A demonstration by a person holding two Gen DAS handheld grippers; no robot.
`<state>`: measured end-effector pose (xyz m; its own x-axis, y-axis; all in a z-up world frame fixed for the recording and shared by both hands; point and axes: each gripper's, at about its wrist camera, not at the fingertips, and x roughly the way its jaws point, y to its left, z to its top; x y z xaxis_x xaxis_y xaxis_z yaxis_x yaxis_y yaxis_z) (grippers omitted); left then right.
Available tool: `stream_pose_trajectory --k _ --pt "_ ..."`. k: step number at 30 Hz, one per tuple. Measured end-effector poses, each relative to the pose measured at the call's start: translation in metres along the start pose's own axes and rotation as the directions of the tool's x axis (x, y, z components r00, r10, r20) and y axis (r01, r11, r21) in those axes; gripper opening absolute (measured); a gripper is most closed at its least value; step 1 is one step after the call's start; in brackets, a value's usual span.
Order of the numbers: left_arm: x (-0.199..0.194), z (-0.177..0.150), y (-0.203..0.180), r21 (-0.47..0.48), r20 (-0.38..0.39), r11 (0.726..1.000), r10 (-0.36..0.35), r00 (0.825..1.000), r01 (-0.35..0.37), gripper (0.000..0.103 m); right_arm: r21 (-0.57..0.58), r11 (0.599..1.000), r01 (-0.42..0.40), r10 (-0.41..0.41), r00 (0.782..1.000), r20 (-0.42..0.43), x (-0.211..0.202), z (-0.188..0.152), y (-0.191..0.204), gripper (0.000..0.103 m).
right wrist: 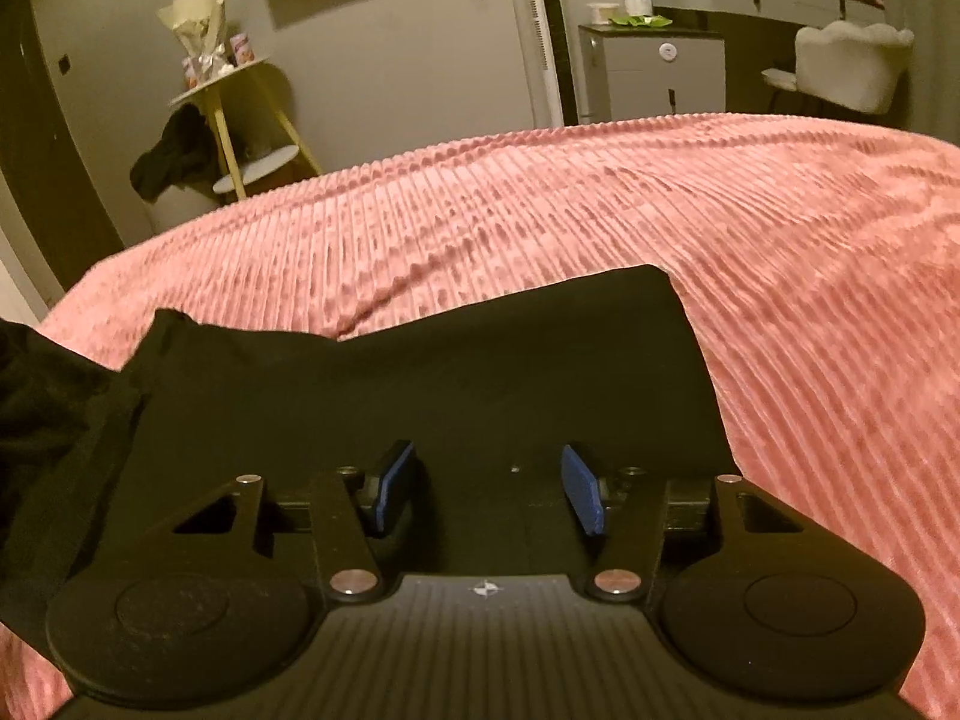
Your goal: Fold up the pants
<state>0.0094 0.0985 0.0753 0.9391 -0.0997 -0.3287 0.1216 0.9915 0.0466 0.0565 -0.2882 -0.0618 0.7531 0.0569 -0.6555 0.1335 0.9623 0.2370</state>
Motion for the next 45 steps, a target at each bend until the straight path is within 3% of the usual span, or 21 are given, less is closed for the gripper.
stream_pose_trajectory --k 4,7,9,12,13,16,18,21,23,25,26,28,30,31,32,33,36,37,39,42,45 --pt "0.01 -0.017 -0.061 0.158 -0.063 0.98 -0.112 0.992 0.121 0.03 0.042 0.998 -0.043 0.042 0.999 0.024 -0.008 0.0 -0.007 0.055" --pt "0.02 -0.037 -0.104 0.291 -0.141 0.932 -0.179 0.974 0.214 0.035 0.067 0.996 -0.06 0.058 0.998 0.029 -0.012 0.0 -0.011 0.055" --pt "0.034 -0.047 -0.125 0.319 -0.239 0.904 -0.213 0.947 0.284 0.05 0.077 0.995 -0.07 0.068 0.997 0.033 -0.014 0.0 -0.012 0.055" --pt "0.057 -0.058 -0.138 0.218 -0.412 0.897 -0.272 0.869 0.384 0.06 0.087 0.993 -0.084 0.081 0.996 0.035 -0.017 -0.001 -0.013 0.055" --pt "0.058 -0.06 -0.138 0.192 -0.431 0.903 -0.274 0.86 0.384 0.061 0.09 0.992 -0.092 0.089 0.995 0.034 -0.018 -0.001 -0.013 0.055" --pt "0.049 -0.053 -0.124 0.106 -0.394 0.924 -0.299 0.869 0.366 0.077 0.09 0.988 -0.127 0.124 0.992 0.032 -0.021 -0.002 -0.013 0.055" --pt "0.036 -0.042 -0.106 0.013 -0.337 0.942 -0.311 0.889 0.335 0.094 0.077 0.984 -0.16 0.159 0.987 0.021 -0.019 -0.002 -0.011 0.055" --pt "0.02 -0.027 -0.076 -0.213 -0.252 0.91 -0.403 0.88 0.355 0.097 0.058 0.983 -0.173 0.174 0.985 -0.01 -0.012 -0.002 -0.006 0.055" --pt "0.012 -0.023 -0.051 -0.328 -0.194 0.895 -0.376 0.906 0.301 0.101 0.077 0.975 -0.206 0.21 0.977 -0.038 -0.008 -0.002 -0.006 0.055" --pt "0.016 -0.025 -0.031 -0.368 -0.184 0.916 -0.239 0.954 0.158 0.102 0.147 0.948 -0.284 0.297 0.952 -0.075 -0.005 -0.004 -0.009 0.057" --pt "0.026 -0.029 -0.023 -0.366 -0.23 0.929 -0.152 0.961 0.059 0.102 0.2 0.918 -0.344 0.367 0.925 -0.095 -0.002 -0.006 -0.011 0.061" --pt "0.049 -0.039 -0.012 -0.379 -0.325 0.921 -0.046 0.945 -0.086 0.102 0.309 0.847 -0.433 0.492 0.858 -0.147 0.007 -0.014 -0.011 0.073" --pt "0.072 -0.054 0.003 -0.44 -0.406 0.878 -0.005 0.914 -0.19 0.102 0.368 0.804 -0.467 0.557 0.807 -0.196 0.018 -0.022 -0.006 0.073" --pt "0.084 -0.063 0.008 -0.462 -0.453 0.86 -0.02 0.891 -0.215 0.102 0.347 0.809 -0.474 0.56 0.8 -0.214 0.02 -0.023 0.001 0.073" --pt "0.099 -0.07 0.009 -0.467 -0.522 0.847 -0.033 0.852 -0.254 0.101 0.313 0.822 -0.476 0.551 0.803 -0.227 0.021 -0.022 0.008 0.073" --pt "0.108 -0.073 0.008 -0.461 -0.549 0.847 -0.036 0.835 -0.266 0.101 0.302 0.823 -0.481 0.553 0.8 -0.232 0.023 -0.023 0.012 0.074" --pt "0.114 -0.074 0.002 -0.455 -0.528 0.858 -0.045 0.848 -0.238 0.101 0.325 0.799 -0.506 0.587 0.773 -0.241 0.033 -0.026 0.024 0.072" --pt "0.11 -0.078 0.002 -0.459 -0.521 0.857 -0.049 0.852 -0.232 0.101 0.328 0.791 -0.517 0.599 0.764 -0.241 0.036 -0.027 0.029 0.053" --pt "0.112 -0.079 0.003 -0.461 -0.518 0.856 -0.047 0.854 -0.233 0.101 0.359 0.762 -0.539 0.635 0.73 -0.254 0.044 -0.031 0.036 0.025" --pt "0.113 -0.076 0.0 -0.461 -0.52 0.859 -0.06 0.852 -0.221 0.101 0.363 0.764 -0.534 0.633 0.731 -0.255 0.051 -0.034 0.039 0.028" --pt "0.111 -0.074 -0.003 -0.44 -0.521 0.873 -0.057 0.852 -0.21 0.101 0.44 0.719 -0.539 0.674 0.695 -0.25 0.061 -0.034 0.037 0.041"
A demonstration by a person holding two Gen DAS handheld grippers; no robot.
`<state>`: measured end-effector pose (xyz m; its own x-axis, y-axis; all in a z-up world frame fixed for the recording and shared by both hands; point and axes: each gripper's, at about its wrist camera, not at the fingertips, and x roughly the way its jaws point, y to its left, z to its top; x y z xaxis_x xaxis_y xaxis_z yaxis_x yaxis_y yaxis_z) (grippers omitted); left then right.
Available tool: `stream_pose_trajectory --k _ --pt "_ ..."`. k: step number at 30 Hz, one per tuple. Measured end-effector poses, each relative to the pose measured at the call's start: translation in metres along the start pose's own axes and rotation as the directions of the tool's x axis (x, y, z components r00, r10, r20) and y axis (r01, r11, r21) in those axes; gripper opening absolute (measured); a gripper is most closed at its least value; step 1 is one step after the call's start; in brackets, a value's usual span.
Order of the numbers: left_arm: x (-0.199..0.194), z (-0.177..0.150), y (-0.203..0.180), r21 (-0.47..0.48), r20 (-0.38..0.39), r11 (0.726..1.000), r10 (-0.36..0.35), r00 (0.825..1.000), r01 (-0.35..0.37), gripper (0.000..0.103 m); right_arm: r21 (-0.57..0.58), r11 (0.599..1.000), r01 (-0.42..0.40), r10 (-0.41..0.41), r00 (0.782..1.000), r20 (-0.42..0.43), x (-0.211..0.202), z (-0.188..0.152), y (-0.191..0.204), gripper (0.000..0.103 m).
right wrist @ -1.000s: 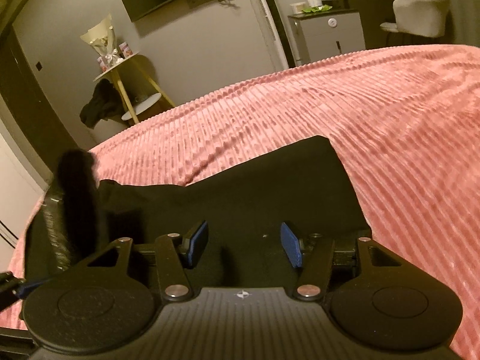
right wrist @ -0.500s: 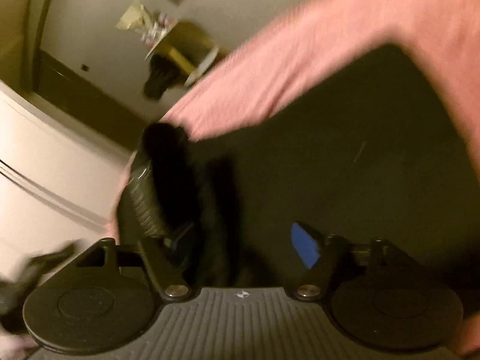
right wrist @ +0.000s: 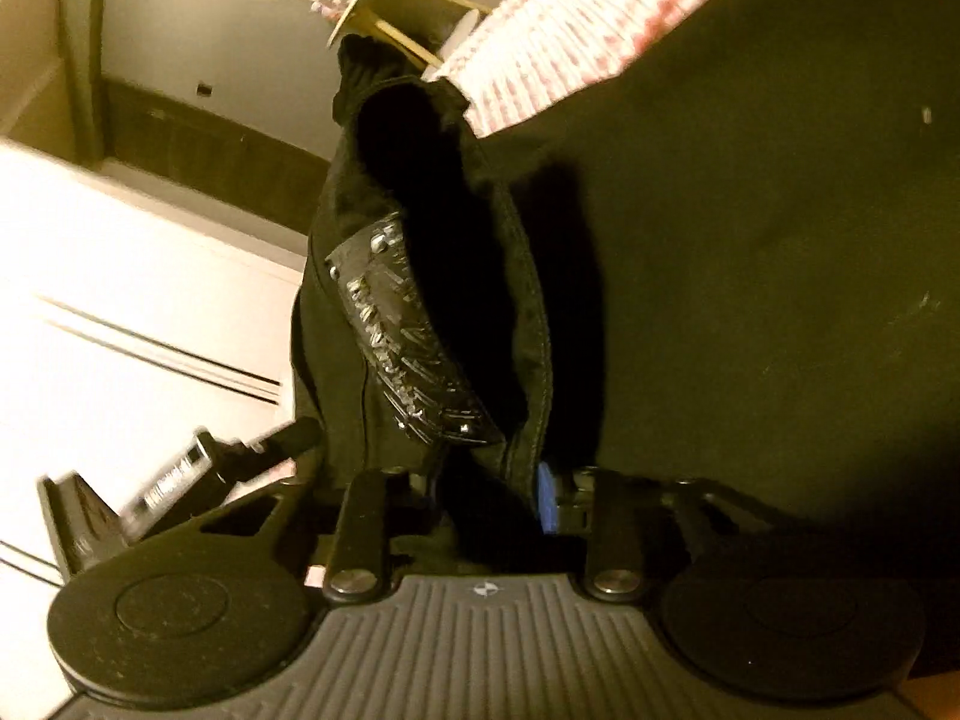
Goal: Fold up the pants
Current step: 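Grasp the waistband by the LANDUN patch with the right gripper and lift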
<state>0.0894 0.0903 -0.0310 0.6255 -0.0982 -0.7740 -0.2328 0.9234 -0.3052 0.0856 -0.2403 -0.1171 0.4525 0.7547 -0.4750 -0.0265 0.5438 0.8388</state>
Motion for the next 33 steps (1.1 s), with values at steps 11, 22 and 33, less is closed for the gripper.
stream_pose_trajectory --k 11,22,33 --pt "0.005 -0.001 -0.007 0.046 -0.017 0.999 0.029 0.999 -0.028 0.101 -0.042 0.999 0.026 -0.026 1.0 0.009 0.008 -0.004 0.006 0.035" --pt "-0.013 -0.002 -0.002 0.027 0.071 1.0 -0.014 0.997 0.012 0.101 -0.205 0.979 0.009 0.021 0.99 0.141 -0.035 -0.011 0.053 0.014" --pt "-0.004 -0.001 -0.003 0.02 -0.022 1.0 -0.022 1.0 0.022 0.101 -0.089 0.993 0.08 -0.06 0.975 0.214 -0.085 0.013 0.015 0.011"
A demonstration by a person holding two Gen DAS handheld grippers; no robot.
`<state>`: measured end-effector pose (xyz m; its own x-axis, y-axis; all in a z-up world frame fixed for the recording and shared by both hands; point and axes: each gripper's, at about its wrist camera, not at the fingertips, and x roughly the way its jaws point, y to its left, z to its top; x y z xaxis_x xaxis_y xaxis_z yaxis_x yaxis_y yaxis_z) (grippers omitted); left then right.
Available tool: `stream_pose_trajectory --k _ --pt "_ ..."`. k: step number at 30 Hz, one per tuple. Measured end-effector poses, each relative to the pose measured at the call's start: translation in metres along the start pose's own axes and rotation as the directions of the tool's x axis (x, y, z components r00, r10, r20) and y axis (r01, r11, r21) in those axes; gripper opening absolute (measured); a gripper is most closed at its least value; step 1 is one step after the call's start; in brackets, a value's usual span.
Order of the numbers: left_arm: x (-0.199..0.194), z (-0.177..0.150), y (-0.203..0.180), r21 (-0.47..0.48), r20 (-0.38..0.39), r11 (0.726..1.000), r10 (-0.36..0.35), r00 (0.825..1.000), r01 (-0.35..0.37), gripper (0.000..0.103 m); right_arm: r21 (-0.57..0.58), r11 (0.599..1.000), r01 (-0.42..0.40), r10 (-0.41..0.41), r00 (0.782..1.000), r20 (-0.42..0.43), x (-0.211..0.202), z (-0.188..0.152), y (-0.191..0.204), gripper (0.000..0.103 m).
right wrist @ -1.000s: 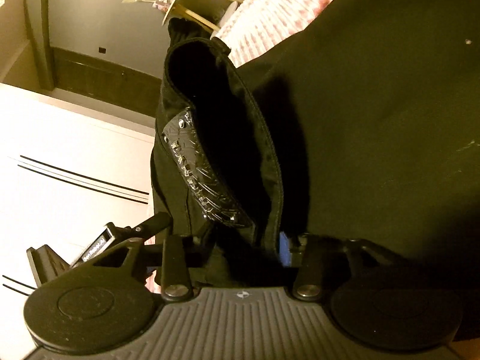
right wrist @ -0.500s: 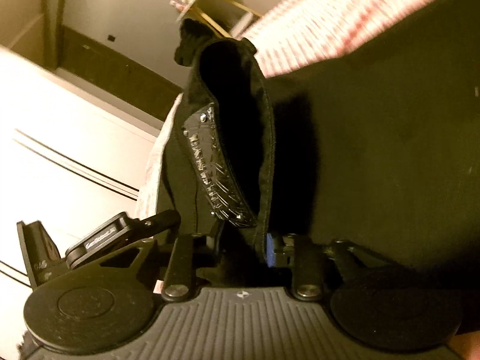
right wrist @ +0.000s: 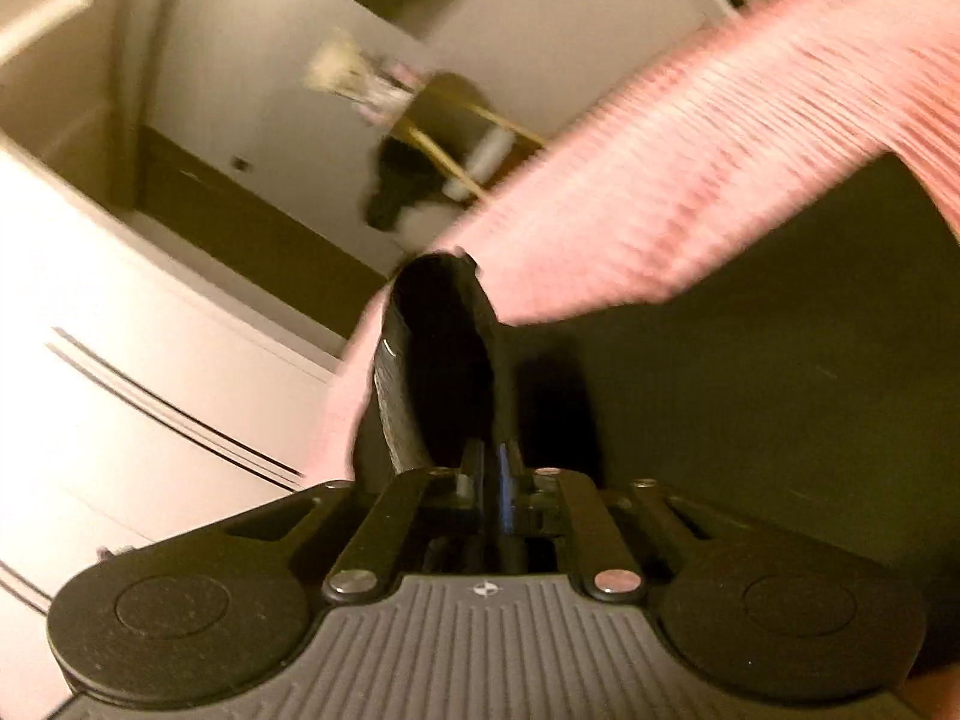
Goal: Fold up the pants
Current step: 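Grasp the waistband by the LANDUN patch with the right gripper and lift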
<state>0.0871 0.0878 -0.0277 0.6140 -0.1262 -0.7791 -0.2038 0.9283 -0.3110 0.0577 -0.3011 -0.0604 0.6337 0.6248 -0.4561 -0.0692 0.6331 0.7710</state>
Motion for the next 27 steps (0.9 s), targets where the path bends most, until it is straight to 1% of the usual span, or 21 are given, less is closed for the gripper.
stream_pose_trajectory --k 1,2,3,5,7,8,9,11,12,14,17,19,20,22,23,25,26,27 --pt "0.008 -0.001 -0.006 0.036 -0.048 0.999 0.013 0.999 -0.011 0.101 0.014 1.0 0.025 -0.025 1.0 -0.007 -0.001 -0.004 -0.009 0.017" --pt "0.012 -0.003 -0.01 0.059 -0.07 0.998 0.01 0.997 -0.005 0.101 0.021 0.998 0.052 -0.052 0.998 -0.024 -0.001 -0.007 -0.015 0.021" --pt "0.014 -0.003 -0.013 0.074 -0.08 0.997 0.013 0.997 -0.007 0.102 0.044 0.996 0.075 -0.073 0.996 -0.044 0.0 -0.01 -0.022 0.026" --pt "0.014 -0.004 -0.013 0.072 -0.076 0.997 0.012 0.997 -0.007 0.102 0.095 0.993 0.066 -0.06 0.996 -0.07 0.002 -0.01 -0.028 0.029" --pt "0.012 -0.003 -0.01 0.051 -0.069 0.999 0.001 0.998 0.003 0.101 0.101 0.994 0.043 -0.034 0.995 -0.09 0.009 -0.008 -0.026 0.05" --pt "0.012 -0.003 -0.009 0.042 -0.069 0.999 -0.001 0.998 0.003 0.101 0.106 0.994 0.031 -0.019 0.993 -0.114 0.014 -0.01 -0.025 0.051" --pt "0.012 -0.003 -0.008 0.036 -0.071 0.999 -0.004 0.997 0.007 0.101 0.113 0.993 0.022 -0.005 0.99 -0.144 0.022 -0.013 -0.026 0.051" --pt "0.013 -0.003 -0.008 0.039 -0.071 0.999 -0.001 0.997 0.004 0.101 0.115 0.993 0.028 -0.006 0.983 -0.185 0.037 -0.021 -0.023 0.05" --pt "0.014 -0.003 -0.009 0.044 -0.072 0.999 -0.002 0.997 0.005 0.101 0.114 0.993 0.025 -0.003 0.982 -0.187 0.042 -0.021 -0.023 0.05" --pt "0.015 -0.002 -0.01 0.053 -0.073 0.999 0.001 0.997 0.003 0.101 0.146 0.989 -0.024 0.054 0.977 -0.206 0.054 -0.021 -0.021 0.05" --pt "0.015 -0.003 -0.011 0.05 -0.075 0.999 0.0 0.997 0.003 0.101 0.127 0.991 -0.043 0.072 0.97 -0.231 0.071 -0.022 -0.014 0.052" --pt "0.014 -0.003 -0.011 0.055 -0.071 0.998 0.003 0.997 0.001 0.101 0.151 0.984 -0.089 0.124 0.962 -0.242 0.081 -0.022 -0.01 0.052" --pt "0.012 -0.004 -0.012 0.058 -0.061 0.998 0.004 0.998 -0.001 0.101 0.166 0.981 -0.099 0.137 0.961 -0.239 0.081 -0.02 -0.01 0.051" --pt "0.005 -0.005 -0.012 0.06 -0.021 0.998 -0.01 1.0 0.011 0.101 0.173 0.979 -0.113 0.151 0.961 -0.23 0.083 -0.02 -0.012 0.032" --pt "0.004 -0.005 -0.011 0.055 -0.016 0.998 -0.017 1.0 0.018 0.101 0.176 0.976 -0.125 0.163 0.961 -0.222 0.083 -0.021 -0.015 0.031" --pt "0.008 -0.004 -0.01 0.048 -0.035 0.999 -0.01 0.999 0.011 0.101 0.166 0.978 -0.126 0.161 0.963 -0.218 0.083 -0.021 -0.015 0.032" --pt "0.011 -0.004 -0.011 0.048 -0.05 0.999 0.005 0.999 -0.002 0.101 0.148 0.982 -0.122 0.152 0.964 -0.219 0.082 -0.022 -0.013 0.035" --pt "0.014 -0.004 -0.013 0.053 -0.058 0.998 0.021 0.998 -0.018 0.101 0.138 0.984 -0.11 0.138 0.966 -0.217 0.087 -0.022 -0.01 0.042"
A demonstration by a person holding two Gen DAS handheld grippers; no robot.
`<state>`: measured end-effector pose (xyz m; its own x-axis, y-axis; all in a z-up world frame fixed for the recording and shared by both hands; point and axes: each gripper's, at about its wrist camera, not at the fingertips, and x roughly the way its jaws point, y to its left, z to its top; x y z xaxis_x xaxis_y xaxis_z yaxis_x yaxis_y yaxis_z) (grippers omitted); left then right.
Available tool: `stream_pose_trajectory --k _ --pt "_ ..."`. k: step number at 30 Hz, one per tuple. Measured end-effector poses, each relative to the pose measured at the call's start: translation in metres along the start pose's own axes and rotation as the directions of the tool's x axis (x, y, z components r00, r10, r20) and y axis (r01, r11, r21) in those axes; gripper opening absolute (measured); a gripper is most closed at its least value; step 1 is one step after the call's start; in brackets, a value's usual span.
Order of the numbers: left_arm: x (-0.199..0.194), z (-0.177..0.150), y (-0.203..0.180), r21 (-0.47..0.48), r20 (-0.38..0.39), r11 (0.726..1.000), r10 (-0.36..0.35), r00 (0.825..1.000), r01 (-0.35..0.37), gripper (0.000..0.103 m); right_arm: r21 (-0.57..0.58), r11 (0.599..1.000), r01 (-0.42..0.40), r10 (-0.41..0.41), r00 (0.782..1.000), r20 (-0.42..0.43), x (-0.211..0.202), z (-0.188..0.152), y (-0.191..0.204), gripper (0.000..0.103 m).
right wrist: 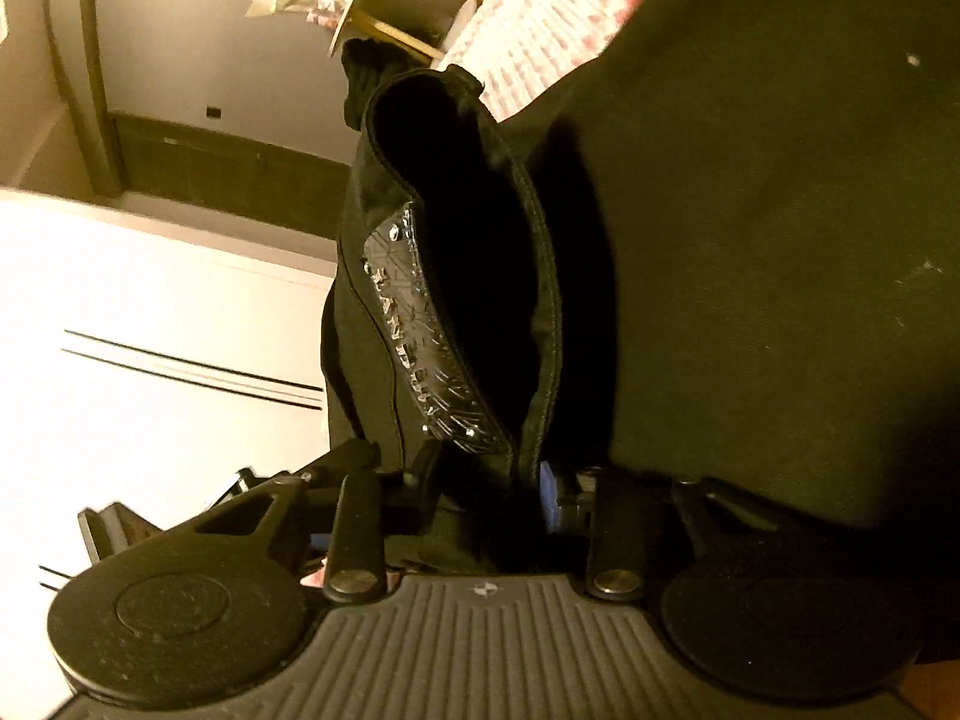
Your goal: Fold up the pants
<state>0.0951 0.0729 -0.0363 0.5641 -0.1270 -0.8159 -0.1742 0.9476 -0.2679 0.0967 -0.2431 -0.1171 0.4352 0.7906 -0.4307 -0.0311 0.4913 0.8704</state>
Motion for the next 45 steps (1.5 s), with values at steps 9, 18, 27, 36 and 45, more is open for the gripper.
stream_pose_trajectory --k 9,18,27,36,45 --pt "-0.001 0.003 0.01 -0.094 0.034 0.993 -0.061 0.998 0.064 0.101 -0.025 0.999 0.036 -0.034 0.998 0.048 0.011 -0.011 0.006 0.037" --pt "-0.058 -0.011 0.021 -0.108 0.198 0.954 -0.255 0.946 0.28 0.101 -0.078 0.994 -0.076 0.088 0.981 0.176 -0.038 -0.008 0.04 0.018" --pt "-0.073 -0.042 -0.052 0.403 0.043 0.907 -0.154 0.987 0.124 0.101 0.017 0.979 -0.204 0.191 0.941 0.279 -0.087 0.003 0.032 0.017" --pt "-0.029 -0.034 -0.064 0.288 -0.074 0.957 -0.018 0.997 0.039 0.063 0.007 0.974 -0.226 0.202 0.885 0.419 -0.151 0.01 0.017 0.016" --pt "-0.021 -0.047 -0.082 0.391 -0.113 0.92 0.04 0.993 0.007 0.075 0.214 0.976 0.042 -0.114 0.936 0.332 -0.143 0.014 -0.056 0.043"
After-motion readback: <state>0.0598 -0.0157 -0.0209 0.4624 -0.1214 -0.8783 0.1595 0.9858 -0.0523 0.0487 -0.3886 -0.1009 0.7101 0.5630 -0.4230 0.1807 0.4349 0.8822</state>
